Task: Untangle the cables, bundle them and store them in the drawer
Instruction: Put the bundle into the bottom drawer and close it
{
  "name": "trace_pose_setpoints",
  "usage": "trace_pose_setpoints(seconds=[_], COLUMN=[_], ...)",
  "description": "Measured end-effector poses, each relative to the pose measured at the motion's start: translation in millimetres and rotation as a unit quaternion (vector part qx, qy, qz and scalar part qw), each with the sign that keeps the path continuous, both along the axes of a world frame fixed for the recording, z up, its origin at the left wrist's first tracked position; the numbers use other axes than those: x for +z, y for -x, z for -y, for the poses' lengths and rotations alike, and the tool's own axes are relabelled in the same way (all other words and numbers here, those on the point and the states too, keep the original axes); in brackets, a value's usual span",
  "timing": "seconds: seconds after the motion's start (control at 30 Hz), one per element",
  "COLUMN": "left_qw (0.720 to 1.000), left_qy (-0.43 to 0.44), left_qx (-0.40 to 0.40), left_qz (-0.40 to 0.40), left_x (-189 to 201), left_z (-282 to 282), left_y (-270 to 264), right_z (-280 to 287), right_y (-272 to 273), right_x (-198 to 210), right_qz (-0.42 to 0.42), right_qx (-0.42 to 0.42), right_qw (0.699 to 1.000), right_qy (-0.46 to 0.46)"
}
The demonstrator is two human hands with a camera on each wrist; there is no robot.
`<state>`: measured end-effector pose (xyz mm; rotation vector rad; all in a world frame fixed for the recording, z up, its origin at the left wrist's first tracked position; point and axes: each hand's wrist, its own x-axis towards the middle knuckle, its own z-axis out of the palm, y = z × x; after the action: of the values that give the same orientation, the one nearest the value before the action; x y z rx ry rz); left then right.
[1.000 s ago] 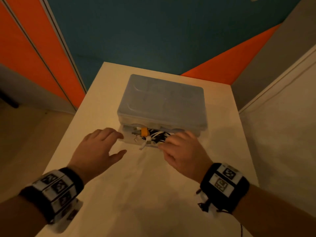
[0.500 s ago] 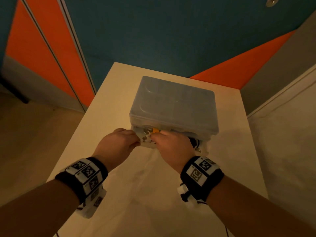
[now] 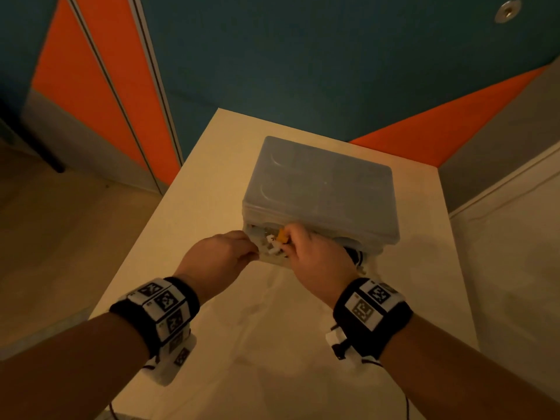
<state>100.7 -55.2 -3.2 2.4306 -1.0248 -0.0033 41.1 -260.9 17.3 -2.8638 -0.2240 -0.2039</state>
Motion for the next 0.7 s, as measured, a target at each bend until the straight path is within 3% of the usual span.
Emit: trace_pose_setpoints(seconds=[0.17, 0.33, 0.5, 0.7], left_qw=[0.999, 0.997, 0.999, 0.999], left_qy=[-0.013, -0.046, -0.042, -0.039], left_qx=[0.006, 0.02, 0.006, -0.015], left_qz=[-0.039, -0.062, -0.032, -0.006], left_x=[-1, 5, 9, 5], left_z=[-3, -1, -1, 0], left_y=[2, 0, -3, -4], right_z=[0, -9, -16, -22], right_y=[3, 0, 4, 17], right_x=[-4, -2, 10, 10], right_qz=[0.028, 0.0, -0.001, -0.046], right_qx=[-0.004, -0.01, 0.016, 0.009], right_qw=[1.0, 0.995, 0.988, 0.988], right_qy=[0.001, 0.097, 0.152, 0.15])
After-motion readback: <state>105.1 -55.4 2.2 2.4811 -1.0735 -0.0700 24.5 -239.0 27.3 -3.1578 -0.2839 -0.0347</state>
